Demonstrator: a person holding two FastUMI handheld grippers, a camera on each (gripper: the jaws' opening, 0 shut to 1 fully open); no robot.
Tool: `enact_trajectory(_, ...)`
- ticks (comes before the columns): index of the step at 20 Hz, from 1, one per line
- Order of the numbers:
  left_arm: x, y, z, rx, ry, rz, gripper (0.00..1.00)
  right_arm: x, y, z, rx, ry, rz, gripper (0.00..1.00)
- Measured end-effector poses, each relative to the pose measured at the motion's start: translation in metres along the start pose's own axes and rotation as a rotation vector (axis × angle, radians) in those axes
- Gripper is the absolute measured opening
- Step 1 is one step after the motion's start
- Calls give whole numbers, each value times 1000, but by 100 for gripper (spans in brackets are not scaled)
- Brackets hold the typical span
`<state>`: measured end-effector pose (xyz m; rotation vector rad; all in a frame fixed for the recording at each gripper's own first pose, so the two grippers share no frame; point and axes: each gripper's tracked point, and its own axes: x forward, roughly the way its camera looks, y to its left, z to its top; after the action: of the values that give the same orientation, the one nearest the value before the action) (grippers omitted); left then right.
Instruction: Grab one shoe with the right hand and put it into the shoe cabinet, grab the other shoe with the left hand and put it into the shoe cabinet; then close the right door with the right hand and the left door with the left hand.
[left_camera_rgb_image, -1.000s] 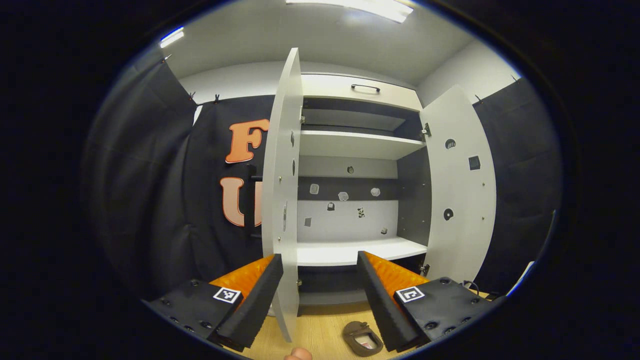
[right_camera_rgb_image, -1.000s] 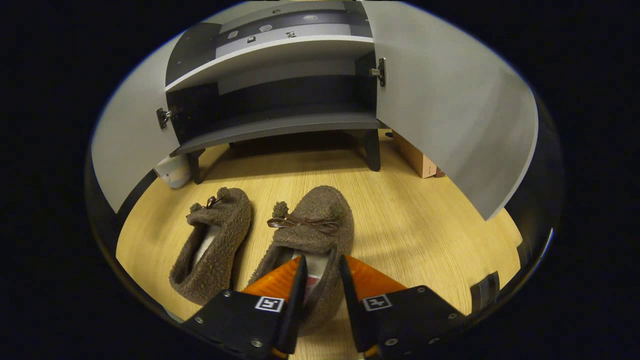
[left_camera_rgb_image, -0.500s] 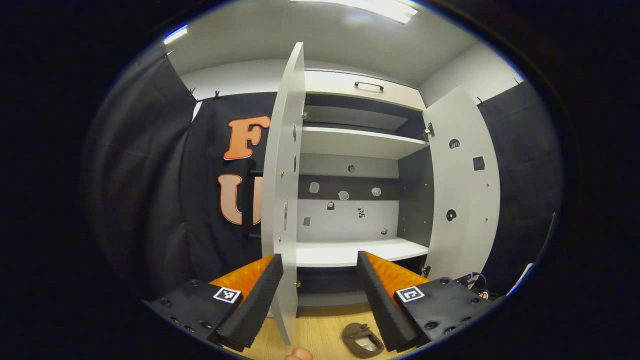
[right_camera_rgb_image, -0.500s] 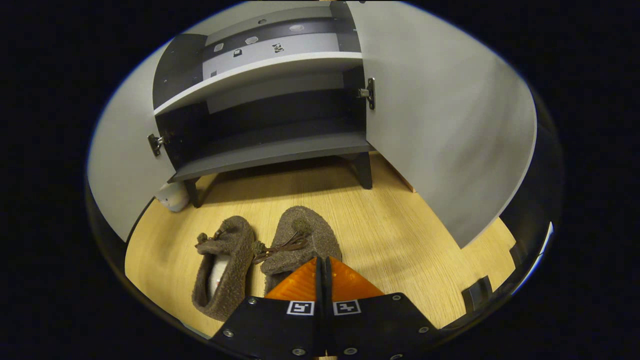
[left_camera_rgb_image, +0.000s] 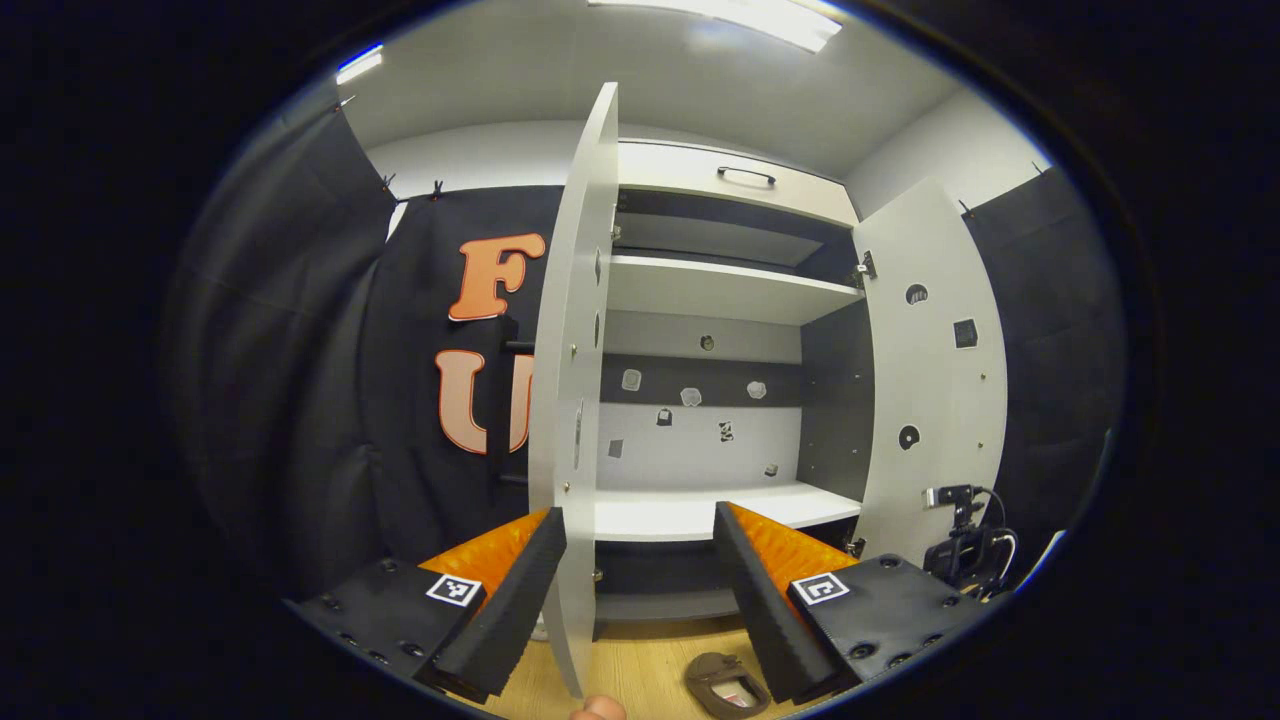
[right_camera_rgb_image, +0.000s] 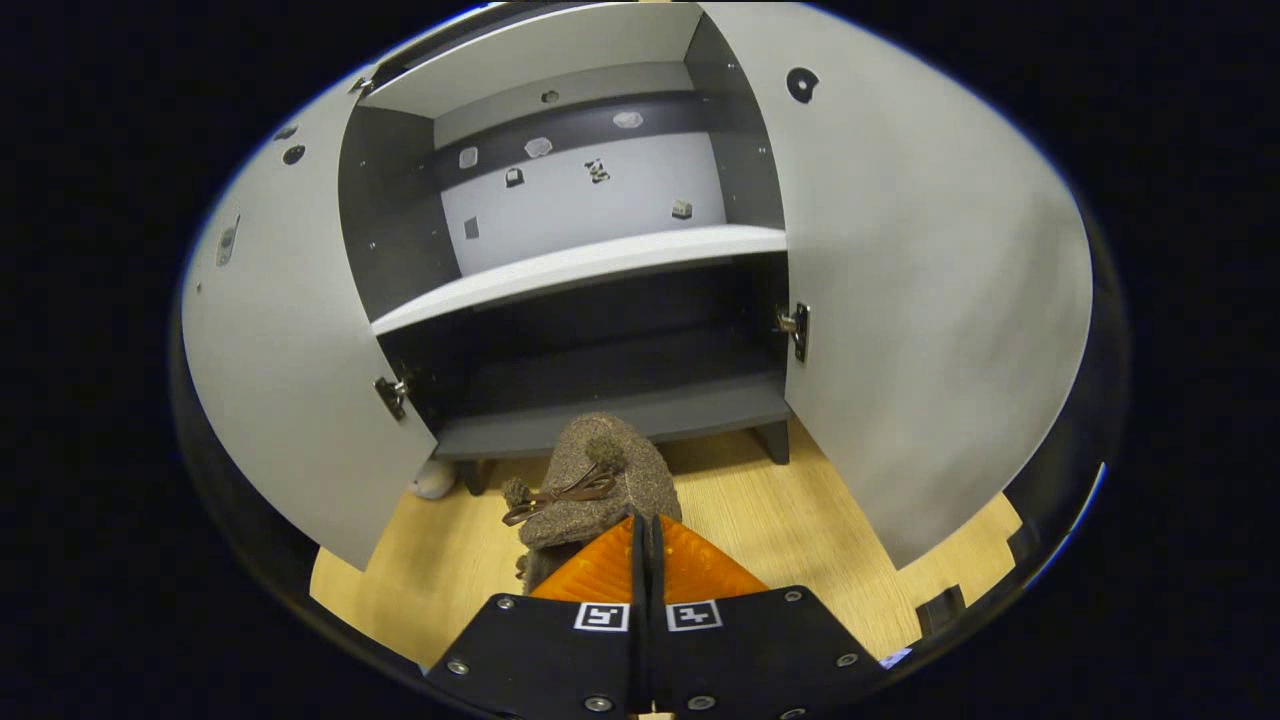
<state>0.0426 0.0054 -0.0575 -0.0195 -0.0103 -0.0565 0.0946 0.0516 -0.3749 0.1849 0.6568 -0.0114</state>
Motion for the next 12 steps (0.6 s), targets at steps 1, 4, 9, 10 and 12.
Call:
enact_trajectory(1,1,0,-1,-8,1,-6,97,-6,5,19,7,-19,6,0)
enact_trajectory(4,5,-1,-9,-28,9,-13,97,-20,15,78,31,-87,13,0)
enact_trajectory(9,8,-3,-17,-27,13,-32,97,-17,26,180,75,-175,5,0)
enact_trajectory(10,10,-2,-21,-28,14,-34,97,-11,26,199,81,-192,0,0)
enact_trajectory(12,11,-2,-27,-18,20,-38,97,5,24,230,98,-210,-21,0)
